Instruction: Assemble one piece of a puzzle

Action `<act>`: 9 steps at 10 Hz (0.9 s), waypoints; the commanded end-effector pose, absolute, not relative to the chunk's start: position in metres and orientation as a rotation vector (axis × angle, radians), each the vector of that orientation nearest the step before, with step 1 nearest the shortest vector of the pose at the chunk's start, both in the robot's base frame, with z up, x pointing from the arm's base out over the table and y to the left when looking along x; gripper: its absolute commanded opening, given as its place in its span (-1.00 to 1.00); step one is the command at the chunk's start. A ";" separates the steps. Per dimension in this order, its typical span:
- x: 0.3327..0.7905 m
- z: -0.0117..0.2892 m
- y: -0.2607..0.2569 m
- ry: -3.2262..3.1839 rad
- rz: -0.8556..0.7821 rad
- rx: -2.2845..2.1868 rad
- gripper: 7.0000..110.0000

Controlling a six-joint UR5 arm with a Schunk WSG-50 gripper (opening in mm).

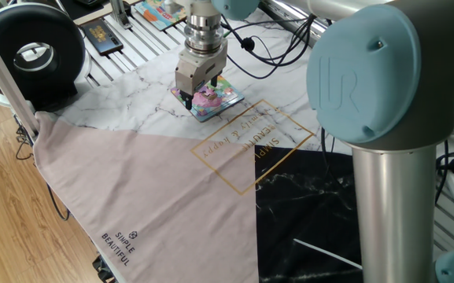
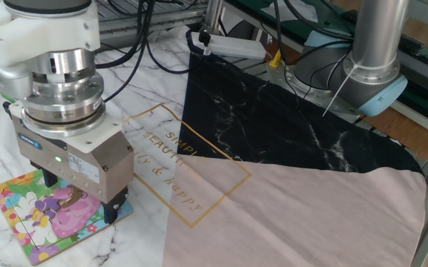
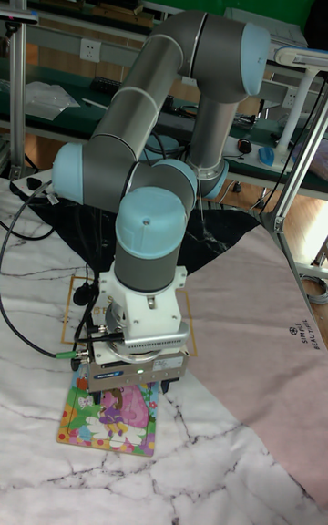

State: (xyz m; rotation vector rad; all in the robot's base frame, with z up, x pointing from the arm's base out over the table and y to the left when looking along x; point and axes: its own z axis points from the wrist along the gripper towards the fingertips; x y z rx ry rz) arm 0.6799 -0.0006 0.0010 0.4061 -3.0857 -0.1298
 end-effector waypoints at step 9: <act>0.677 -0.001 0.002 -3.070 -0.158 0.369 0.57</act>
